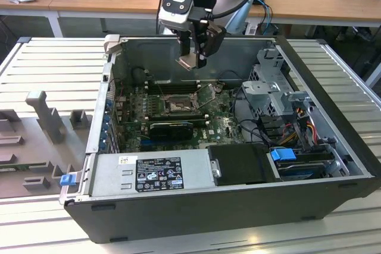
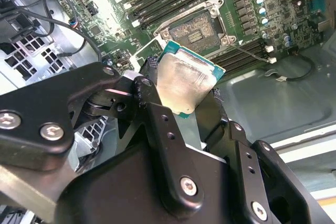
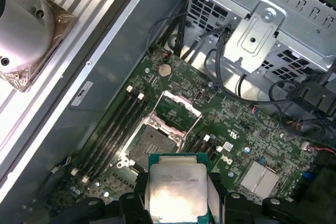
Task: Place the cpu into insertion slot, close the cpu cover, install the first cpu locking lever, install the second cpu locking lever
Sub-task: 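Place the cpu into insertion slot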
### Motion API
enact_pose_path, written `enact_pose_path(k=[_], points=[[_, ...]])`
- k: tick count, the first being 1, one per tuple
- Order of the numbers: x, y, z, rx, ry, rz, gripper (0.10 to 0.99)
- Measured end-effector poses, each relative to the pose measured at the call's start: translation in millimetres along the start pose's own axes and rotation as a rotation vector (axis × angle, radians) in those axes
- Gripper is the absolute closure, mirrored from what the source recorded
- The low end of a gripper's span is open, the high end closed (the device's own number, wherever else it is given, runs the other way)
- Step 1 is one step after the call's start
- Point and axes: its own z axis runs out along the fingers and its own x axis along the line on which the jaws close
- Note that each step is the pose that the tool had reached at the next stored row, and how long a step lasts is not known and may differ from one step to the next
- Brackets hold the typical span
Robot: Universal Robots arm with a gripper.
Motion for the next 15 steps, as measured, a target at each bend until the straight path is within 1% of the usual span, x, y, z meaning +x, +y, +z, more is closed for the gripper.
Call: enact_pose_path(k=[15], points=[[0.0, 0.0, 0.1, -0.001, -0.0057, 0.065, 0.557]])
